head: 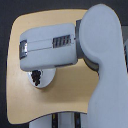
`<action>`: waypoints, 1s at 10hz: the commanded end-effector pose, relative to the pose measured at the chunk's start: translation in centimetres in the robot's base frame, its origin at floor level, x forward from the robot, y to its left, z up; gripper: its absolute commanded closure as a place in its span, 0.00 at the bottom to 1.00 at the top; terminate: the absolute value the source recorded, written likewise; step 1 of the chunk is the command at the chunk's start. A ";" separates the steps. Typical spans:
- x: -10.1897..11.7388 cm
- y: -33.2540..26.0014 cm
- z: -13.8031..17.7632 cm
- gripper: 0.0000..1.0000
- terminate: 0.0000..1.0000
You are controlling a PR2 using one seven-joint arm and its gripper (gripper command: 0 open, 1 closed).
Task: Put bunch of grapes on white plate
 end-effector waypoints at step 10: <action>0.9 -0.5 -3.1 1.00 0.00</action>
